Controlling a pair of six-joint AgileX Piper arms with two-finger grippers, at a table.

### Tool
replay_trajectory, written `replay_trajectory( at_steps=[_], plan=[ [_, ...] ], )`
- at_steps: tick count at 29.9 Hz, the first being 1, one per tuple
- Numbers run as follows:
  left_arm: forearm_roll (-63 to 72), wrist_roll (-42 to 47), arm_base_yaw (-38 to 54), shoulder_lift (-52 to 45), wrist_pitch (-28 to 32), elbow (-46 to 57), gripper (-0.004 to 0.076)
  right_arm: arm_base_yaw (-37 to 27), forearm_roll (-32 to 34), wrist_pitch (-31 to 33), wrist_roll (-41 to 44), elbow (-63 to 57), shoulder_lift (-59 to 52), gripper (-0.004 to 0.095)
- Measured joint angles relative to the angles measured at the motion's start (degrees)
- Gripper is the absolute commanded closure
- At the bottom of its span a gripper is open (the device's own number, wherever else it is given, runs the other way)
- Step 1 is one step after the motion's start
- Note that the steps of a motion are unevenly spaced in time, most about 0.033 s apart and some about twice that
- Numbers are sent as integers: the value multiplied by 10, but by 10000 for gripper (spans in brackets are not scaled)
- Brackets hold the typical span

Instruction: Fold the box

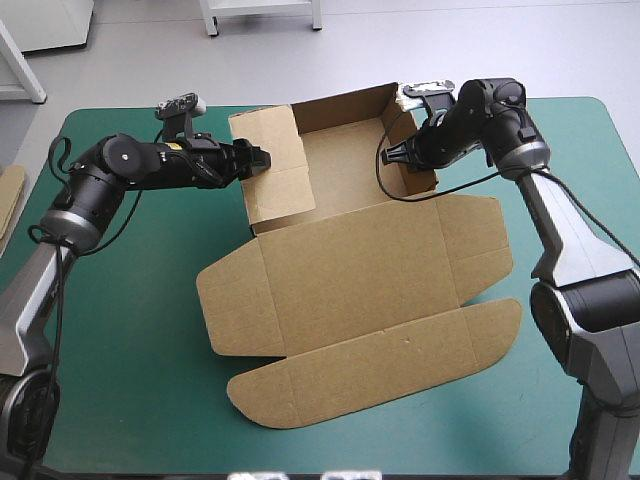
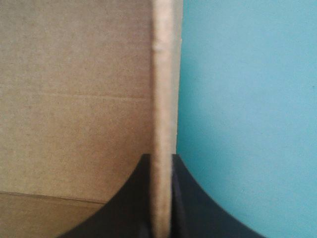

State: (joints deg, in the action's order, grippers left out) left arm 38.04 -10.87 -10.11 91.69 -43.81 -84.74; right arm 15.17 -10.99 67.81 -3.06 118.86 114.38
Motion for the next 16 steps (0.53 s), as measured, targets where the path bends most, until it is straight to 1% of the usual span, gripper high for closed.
replay_trajectory(
  at_steps=[5,8,10,12,16],
  plan=[
    [-57,53,-17,31,0,0,288,10,24,0,11,0,0,906],
    [-119,99,-34,43,-4,-5,288,14,32,0,16,0,0,907],
    [-169,138,-44,47,-13,-17,288,15,36,0,19,0,0,907],
    [-211,170,-51,51,-22,-34,307,17,38,0,23,0,0,907],
    [-262,208,-60,57,-43,-78,325,18,56,0,31,0,0,906]
  ],
)
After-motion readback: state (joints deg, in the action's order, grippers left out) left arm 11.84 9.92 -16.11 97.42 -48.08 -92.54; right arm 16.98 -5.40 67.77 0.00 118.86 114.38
